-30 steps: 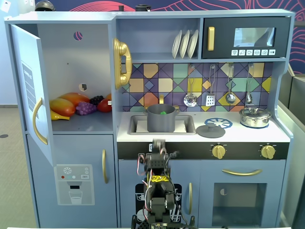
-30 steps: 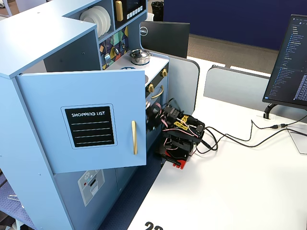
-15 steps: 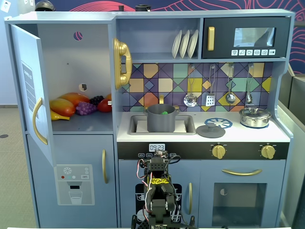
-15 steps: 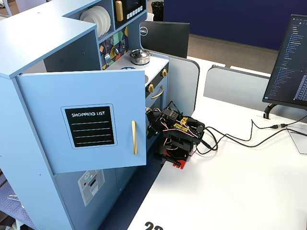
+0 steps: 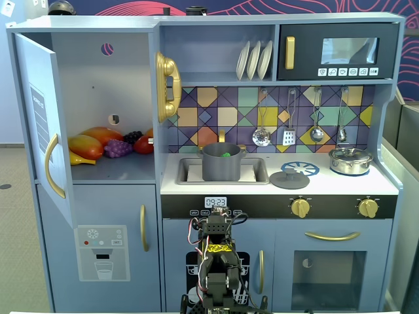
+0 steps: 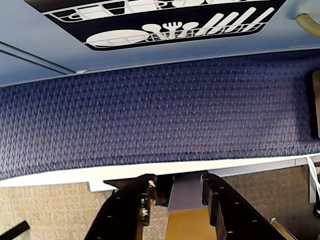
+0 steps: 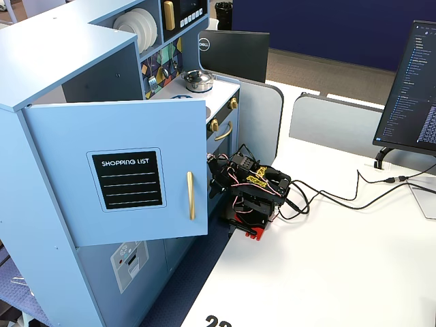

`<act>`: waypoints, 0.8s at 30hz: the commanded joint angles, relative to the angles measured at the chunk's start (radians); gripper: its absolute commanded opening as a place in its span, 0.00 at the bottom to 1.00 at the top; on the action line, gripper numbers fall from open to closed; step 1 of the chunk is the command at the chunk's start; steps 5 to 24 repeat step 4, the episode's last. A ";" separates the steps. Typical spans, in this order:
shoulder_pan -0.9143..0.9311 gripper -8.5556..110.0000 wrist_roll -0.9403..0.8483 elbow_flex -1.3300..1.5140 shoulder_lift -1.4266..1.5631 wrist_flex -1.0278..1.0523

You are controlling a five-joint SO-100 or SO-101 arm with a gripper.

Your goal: Pick up the green pineapple from the left cabinet and place it in the gray recipient

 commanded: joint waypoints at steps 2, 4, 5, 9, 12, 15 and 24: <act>0.023 0.10 -0.003 0.000 -0.006 0.172; 0.023 0.11 -0.003 0.000 -0.006 0.172; 0.023 0.11 -0.003 0.000 -0.006 0.172; 0.023 0.11 -0.003 0.000 -0.006 0.172; 0.023 0.11 -0.003 0.000 -0.006 0.172; 0.023 0.11 -0.003 0.000 -0.006 0.172; 0.023 0.11 -0.003 0.000 -0.006 0.172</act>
